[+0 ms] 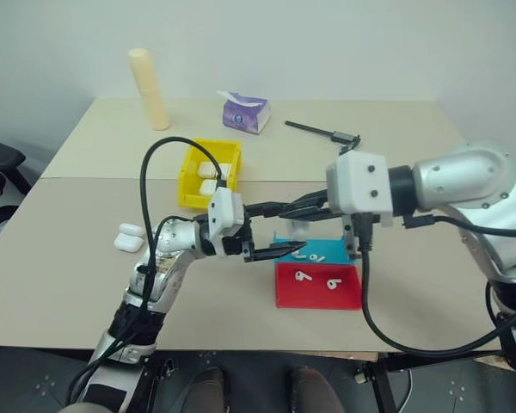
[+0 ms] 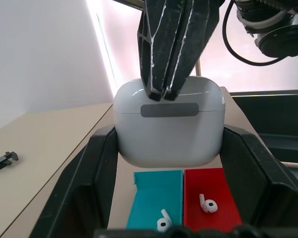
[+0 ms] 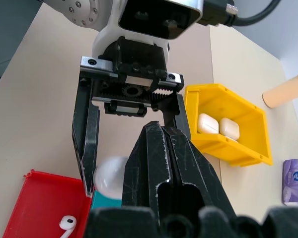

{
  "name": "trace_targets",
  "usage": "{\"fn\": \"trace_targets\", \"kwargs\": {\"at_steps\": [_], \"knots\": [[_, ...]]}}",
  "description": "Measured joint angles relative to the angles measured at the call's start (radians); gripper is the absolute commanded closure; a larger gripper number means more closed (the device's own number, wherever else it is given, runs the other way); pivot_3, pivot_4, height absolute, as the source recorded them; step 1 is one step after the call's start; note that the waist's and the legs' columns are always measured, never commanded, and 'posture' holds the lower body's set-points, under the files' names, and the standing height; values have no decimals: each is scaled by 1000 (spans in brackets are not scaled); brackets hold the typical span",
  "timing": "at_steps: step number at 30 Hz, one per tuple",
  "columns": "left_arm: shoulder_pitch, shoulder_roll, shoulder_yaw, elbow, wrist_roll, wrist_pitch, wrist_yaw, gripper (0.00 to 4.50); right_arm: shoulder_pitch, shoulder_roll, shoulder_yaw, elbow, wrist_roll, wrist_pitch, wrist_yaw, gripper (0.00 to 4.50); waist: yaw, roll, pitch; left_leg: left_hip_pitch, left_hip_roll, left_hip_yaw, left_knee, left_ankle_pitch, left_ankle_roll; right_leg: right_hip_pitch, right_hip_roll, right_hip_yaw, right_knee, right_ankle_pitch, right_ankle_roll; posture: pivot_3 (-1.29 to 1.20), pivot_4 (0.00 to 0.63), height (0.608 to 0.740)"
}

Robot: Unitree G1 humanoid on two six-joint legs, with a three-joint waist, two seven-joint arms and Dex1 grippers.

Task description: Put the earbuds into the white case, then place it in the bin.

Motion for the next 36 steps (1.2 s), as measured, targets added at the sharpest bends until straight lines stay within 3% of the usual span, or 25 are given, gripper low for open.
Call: {"fn": "trace_targets", "kwargs": {"at_steps": [7,10,16,19,23,27,31,36], "knots": [[3,-68,69,-17,-3,-94,68,1705,-12,93,-227,30,170,63,-97,4477,3,0,0,0,0,0,0,0,0,1,-1,0,0,0,0,0,150,740],[-14,-98,116,-7,46,-108,206,1705,76,87,-283,9,173,72,-162,4477,13,-1,0,0,0,-1,0,0,0,2,-1,-1,-1,0,0,0,150,740],[-131,-63,141,77,251,64,507,1705,227,71,-290,-16,157,110,-231,4477,15,-1,0,0,-1,-1,0,0,0,1,0,0,0,0,1,0,150,740],[-288,-74,151,264,351,214,693,1705,237,55,-286,-28,156,146,-254,4477,17,-1,0,0,-1,-1,0,0,0,1,0,-1,0,0,1,0,150,740],[-390,-118,164,488,442,228,903,1705,236,54,-266,-27,143,149,-257,4477,14,-1,0,-1,-1,-1,0,0,1,0,0,-1,-2,0,1,0,150,740],[-420,-117,183,643,457,216,963,1705,245,52,-248,-27,116,149,-260,4477,14,-1,0,-2,-1,0,0,0,1,-1,0,-1,-1,0,1,0,150,740],[-435,-94,199,715,440,188,917,1705,281,36,-248,-32,95,149,-267,4477,18,-2,0,-2,-1,4,0,0,0,-1,-1,-2,-1,0,1,0,150,740],[-434,-87,194,722,435,158,859,199,293,32,-248,-32,73,147,-269,4500,22,-2,0,-2,-1,4,0,1,0,-1,-1,-3,-1,0,1,0,150,740]]}}
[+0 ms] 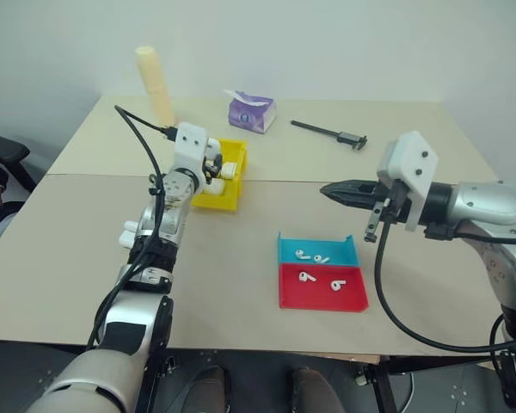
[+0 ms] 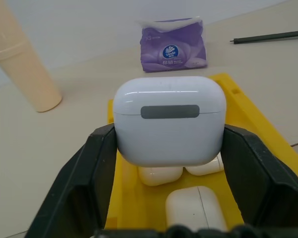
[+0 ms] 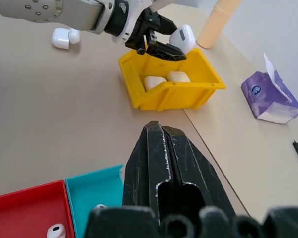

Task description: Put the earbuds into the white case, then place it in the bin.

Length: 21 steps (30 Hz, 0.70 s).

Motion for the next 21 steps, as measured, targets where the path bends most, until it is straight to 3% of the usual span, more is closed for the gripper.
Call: {"fn": "trace_targets", "kwargs": {"at_steps": [6,9,14,21], "knots": [[25,-11,-4,-21,0,-24,1,61,8,0,13,5,-26,-18,4,4500,-2,0,0,0,0,0,0,0,0,0,0,0,0,0,0,0,150,740],[228,15,11,-360,-142,-23,-170,61,64,-40,14,27,-52,-66,41,4500,-6,0,0,0,1,0,0,1,-1,0,0,2,0,0,0,0,150,740],[502,212,49,-763,-358,44,-464,61,232,-128,-66,86,-84,-240,175,4500,-10,0,0,4,1,0,0,1,-1,3,0,2,1,0,0,0,150,740],[802,432,229,-1082,-601,203,-628,61,405,-154,-202,172,-110,-487,310,4500,-18,0,0,13,2,-3,-1,0,-1,11,0,2,0,-1,0,0,150,740]]}}
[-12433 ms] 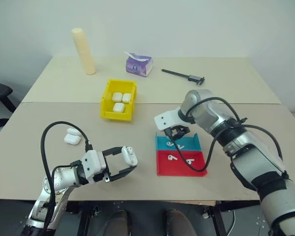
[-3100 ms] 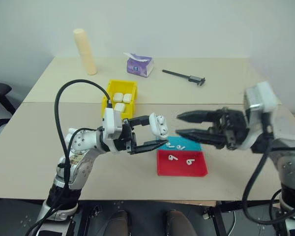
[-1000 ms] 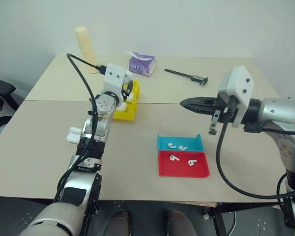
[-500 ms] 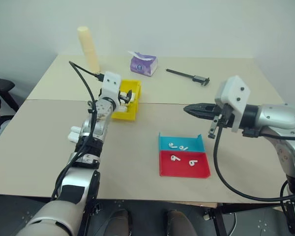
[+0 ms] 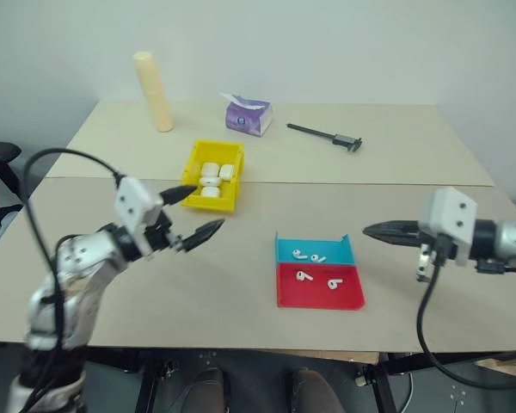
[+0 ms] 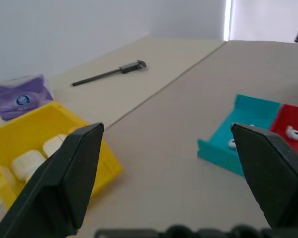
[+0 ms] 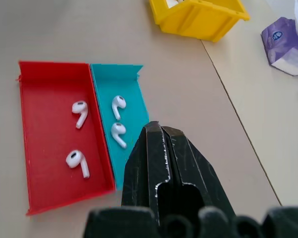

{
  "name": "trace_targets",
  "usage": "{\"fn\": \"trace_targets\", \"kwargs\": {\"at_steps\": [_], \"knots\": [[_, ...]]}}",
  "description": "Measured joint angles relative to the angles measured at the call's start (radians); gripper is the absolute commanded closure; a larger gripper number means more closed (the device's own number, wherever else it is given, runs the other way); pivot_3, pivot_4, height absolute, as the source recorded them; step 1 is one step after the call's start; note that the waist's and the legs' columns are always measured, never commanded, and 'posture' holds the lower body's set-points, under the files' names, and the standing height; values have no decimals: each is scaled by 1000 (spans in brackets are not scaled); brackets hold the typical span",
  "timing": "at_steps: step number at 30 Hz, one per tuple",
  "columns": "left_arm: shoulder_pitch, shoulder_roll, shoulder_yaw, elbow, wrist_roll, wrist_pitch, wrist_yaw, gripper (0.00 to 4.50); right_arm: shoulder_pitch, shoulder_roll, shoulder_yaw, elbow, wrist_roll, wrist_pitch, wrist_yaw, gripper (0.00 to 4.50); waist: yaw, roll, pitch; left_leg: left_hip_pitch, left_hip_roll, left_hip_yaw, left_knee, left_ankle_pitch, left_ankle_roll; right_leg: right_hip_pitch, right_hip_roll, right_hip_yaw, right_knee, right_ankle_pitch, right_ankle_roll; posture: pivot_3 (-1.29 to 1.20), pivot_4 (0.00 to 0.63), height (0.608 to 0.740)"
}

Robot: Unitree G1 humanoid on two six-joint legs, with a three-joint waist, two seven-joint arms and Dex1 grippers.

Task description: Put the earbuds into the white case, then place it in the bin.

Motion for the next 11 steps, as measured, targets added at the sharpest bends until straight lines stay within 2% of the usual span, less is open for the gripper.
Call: {"fn": "trace_targets", "kwargs": {"at_steps": [5,11], "knots": [[220,105,146,-128,-127,79,-85,61,85,3,-43,40,-2,-168,100,4500,-5,0,0,3,0,-1,0,0,0,3,0,0,0,0,0,0,150,740],[306,127,234,-182,-189,103,-87,61,87,-16,-44,99,-2,-216,157,4500,-3,0,0,8,0,-1,-1,0,0,8,0,0,-1,-2,-3,0,150,740]]}}
